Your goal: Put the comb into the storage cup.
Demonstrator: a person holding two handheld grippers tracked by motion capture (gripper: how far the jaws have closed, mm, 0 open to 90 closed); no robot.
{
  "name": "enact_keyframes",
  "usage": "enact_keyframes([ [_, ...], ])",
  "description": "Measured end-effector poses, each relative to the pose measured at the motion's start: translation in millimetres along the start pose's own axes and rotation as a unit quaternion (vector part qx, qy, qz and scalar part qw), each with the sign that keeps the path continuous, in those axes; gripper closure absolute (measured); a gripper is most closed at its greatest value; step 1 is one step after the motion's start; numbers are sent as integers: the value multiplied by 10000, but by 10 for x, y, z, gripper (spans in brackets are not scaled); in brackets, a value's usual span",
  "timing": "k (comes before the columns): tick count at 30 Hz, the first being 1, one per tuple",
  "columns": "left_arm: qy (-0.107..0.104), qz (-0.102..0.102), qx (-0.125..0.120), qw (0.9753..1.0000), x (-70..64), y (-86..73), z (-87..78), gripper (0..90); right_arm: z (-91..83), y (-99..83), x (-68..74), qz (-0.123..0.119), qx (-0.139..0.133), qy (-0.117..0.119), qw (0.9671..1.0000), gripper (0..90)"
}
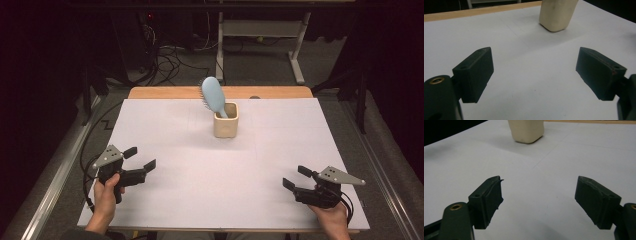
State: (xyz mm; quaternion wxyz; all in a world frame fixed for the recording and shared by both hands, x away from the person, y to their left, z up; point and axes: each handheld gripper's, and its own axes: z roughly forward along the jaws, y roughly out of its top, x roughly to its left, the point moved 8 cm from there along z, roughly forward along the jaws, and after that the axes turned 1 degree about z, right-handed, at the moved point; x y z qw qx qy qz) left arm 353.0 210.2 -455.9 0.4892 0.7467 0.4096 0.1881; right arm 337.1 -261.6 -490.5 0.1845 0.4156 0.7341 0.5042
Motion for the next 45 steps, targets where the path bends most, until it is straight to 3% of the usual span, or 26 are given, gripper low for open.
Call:
enact_keyframes([
  [45, 324, -276, 152, 9990, 203, -231, 28, 157, 1, -2, -1, 7, 5, -4, 10000, 222],
])
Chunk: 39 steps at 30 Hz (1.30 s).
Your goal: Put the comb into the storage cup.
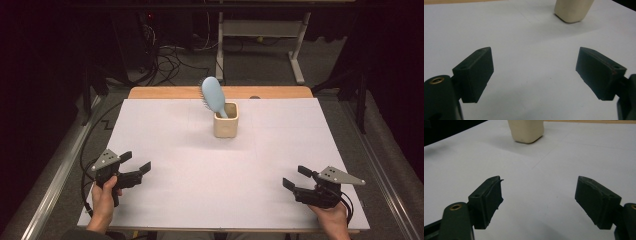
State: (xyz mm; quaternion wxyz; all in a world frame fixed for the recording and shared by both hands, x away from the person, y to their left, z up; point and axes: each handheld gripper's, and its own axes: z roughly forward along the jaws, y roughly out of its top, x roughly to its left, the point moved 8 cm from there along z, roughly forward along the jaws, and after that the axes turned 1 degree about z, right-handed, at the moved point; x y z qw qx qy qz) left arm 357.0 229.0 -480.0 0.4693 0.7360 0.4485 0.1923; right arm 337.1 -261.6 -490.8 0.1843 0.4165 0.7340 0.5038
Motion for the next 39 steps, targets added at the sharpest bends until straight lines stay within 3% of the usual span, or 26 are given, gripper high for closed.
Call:
enact_keyframes([
  [39, 156, -70, 47, 9998, 71, -169, 22, 157, -5, 3, 1, -2, -11, 7, 10000, 223],
])
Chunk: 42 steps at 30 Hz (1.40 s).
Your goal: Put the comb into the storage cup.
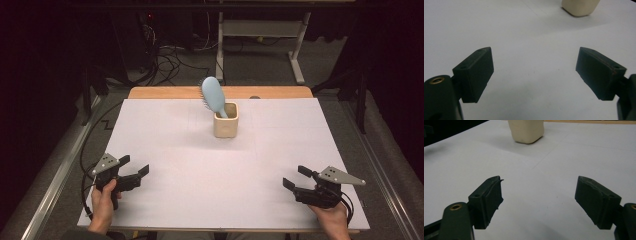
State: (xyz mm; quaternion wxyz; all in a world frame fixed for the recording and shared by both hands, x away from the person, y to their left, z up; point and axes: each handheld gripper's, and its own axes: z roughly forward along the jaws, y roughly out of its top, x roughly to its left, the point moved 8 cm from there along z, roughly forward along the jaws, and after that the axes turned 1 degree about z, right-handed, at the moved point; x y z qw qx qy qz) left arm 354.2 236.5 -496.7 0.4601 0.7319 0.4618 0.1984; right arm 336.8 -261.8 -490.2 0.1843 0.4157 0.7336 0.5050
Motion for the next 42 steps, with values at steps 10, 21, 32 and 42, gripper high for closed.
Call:
enact_keyframes([
  [10, 84, -86, -18, 9999, 24, -46, 0, 157, -9, 4, -3, 37, -17, -9, 10000, 223],
  [21, 187, -109, 134, 9997, 54, -115, 14, 157, -30, 10, -14, 67, -63, -28, 10000, 225],
  [32, 187, -243, 95, 9995, 79, -121, 0, 158, -21, 6, -2, 55, -34, -16, 10000, 223],
  [42, 169, -269, 72, 9995, 81, -115, -4, 158, -22, 7, -1, 51, -40, -16, 10000, 223],
])
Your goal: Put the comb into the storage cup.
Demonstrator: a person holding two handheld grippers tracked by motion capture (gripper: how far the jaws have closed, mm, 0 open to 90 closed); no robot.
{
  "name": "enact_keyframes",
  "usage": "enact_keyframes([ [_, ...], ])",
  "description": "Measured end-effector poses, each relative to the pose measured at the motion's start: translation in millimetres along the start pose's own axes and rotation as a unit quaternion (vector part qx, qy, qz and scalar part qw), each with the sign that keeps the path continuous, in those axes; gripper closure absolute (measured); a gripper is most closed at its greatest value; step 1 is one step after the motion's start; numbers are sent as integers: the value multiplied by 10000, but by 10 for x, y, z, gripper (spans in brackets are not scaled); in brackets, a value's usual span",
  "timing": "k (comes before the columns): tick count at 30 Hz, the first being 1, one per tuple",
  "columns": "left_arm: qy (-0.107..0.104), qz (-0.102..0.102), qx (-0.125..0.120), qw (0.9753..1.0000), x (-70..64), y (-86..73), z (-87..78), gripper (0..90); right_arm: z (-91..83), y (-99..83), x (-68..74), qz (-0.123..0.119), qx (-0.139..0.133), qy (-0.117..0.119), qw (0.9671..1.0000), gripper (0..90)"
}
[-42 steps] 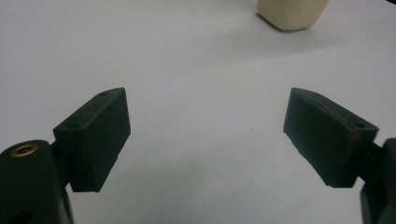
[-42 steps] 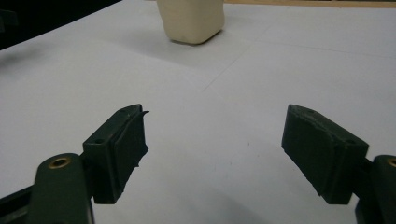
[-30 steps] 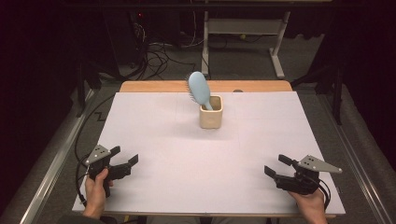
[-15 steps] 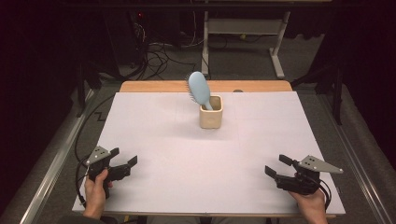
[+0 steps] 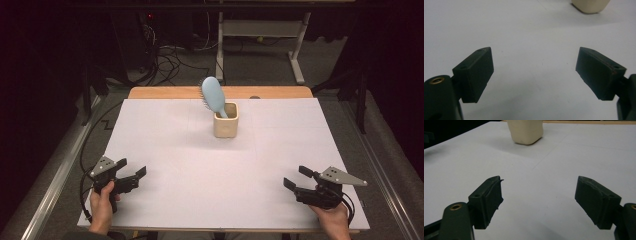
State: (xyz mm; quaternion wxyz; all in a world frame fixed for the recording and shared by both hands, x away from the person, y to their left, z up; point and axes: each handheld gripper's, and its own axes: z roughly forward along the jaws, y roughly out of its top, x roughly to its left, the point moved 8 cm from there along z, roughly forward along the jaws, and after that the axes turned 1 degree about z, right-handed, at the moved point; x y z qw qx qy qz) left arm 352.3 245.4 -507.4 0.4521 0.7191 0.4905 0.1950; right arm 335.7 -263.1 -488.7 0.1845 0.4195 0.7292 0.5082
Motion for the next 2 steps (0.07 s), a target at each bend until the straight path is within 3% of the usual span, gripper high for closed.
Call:
enact_keyframes([
  [2, -5, 3, 1, 10000, -2, 0, 2, 158, 2, 0, 2, -2, 5, 2, 10000, 223],
])
